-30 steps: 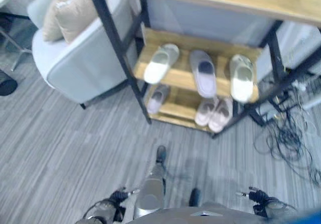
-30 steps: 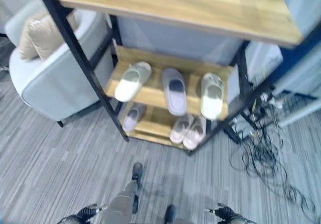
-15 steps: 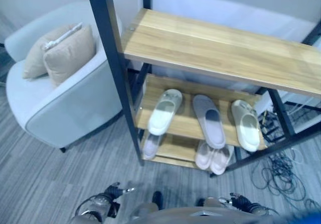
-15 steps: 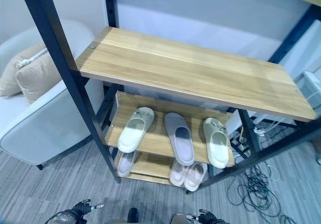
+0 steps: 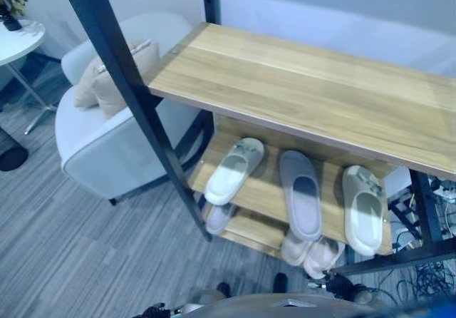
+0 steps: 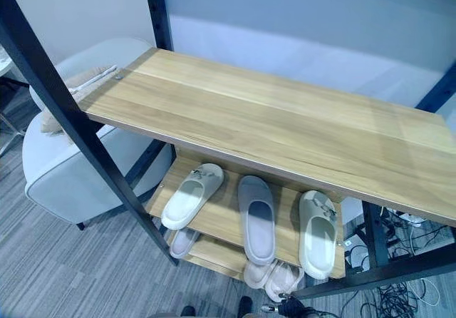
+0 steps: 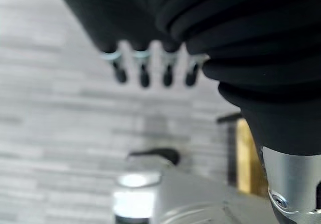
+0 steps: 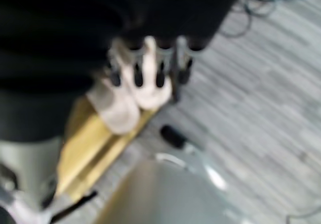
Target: Arrange the slippers neatly on the shoe rack.
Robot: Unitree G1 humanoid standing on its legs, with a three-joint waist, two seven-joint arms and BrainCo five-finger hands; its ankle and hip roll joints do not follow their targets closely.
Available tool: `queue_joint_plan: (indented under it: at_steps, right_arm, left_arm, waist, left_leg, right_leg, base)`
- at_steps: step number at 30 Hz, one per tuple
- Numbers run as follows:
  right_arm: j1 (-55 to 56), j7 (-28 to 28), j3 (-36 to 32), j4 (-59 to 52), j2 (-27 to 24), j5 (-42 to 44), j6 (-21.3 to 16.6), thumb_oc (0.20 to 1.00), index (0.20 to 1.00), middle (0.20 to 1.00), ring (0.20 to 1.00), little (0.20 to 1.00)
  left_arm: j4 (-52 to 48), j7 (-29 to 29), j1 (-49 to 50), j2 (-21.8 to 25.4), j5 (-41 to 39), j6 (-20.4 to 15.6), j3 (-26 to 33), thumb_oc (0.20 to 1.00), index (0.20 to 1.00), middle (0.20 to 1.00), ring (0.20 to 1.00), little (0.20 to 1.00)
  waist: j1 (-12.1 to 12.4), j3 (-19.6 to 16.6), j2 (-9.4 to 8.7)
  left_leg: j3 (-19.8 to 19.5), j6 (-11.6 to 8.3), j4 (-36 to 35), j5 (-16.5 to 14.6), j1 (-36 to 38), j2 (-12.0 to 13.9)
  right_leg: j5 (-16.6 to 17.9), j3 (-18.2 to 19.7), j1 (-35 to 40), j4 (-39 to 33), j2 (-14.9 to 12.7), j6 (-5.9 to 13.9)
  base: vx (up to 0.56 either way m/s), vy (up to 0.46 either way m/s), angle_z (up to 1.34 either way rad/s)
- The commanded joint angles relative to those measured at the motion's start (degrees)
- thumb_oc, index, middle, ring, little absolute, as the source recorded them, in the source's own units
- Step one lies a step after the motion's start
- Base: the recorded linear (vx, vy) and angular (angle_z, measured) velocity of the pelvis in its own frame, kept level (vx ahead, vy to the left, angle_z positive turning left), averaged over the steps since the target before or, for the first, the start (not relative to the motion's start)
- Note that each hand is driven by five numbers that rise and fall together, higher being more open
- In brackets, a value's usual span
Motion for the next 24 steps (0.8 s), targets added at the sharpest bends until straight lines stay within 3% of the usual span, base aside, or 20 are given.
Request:
queue_joint_plan:
  at_steps: [1, 17, 24]
  right_arm:
    - [-1.2, -0.3, 2.5, -1.5, -2.9, -1.5, -0.5, 1.0, 1.0, 1.0, 1.0, 1.0]
    - [-3.6, -0.2, 6.0, -8.8, -4.2, -3.2, -2.3, 1.0, 1.0, 1.0, 1.0, 1.0]
    - [-5.3, -0.8, 8.4, -12.7, -4.1, -5.4, -3.0, 1.0, 1.0, 1.0, 1.0, 1.0]
  left_arm:
    - [0.4, 0.3, -2.8, -2.0, 2.1, -0.5, -2.2, 1.0, 1.0, 1.0, 1.0, 1.0]
    - [-2.8, 0.1, -2.6, -5.1, 3.7, -1.2, -7.1, 1.0, 1.0, 1.0, 1.0, 1.0]
    - [-2.9, 0.5, -2.7, -5.6, 4.9, -1.3, -8.6, 1.0, 1.0, 1.0, 1.0, 1.0]
  waist:
    - [0.5, 1.6, 3.32]
    - [-0.4, 1.8, 8.32]
    - [-0.9, 2.1, 8.55]
  left_leg:
    - [2.4, -1.04, 0.1, 2.3, -4.4, 2.8]
    - [2.3, -1.93, -1.7, 3.4, -3.4, 3.0]
    - [2.4, -2.24, -2.0, 3.8, -4.0, 3.4]
  right_leg:
    - [-7.2, 0.6, 0.2, 5.8, -0.2, 2.88]
    - [-8.3, 0.4, 1.7, 4.1, 0.0, 2.34]
    - [-8.4, 0.2, 1.6, 3.6, 0.4, 2.13]
  base:
    - [0.05, -0.091, 0.09]
    - [0.01, -0.029, 0.0]
    - [0.0, 0.0, 0.0]
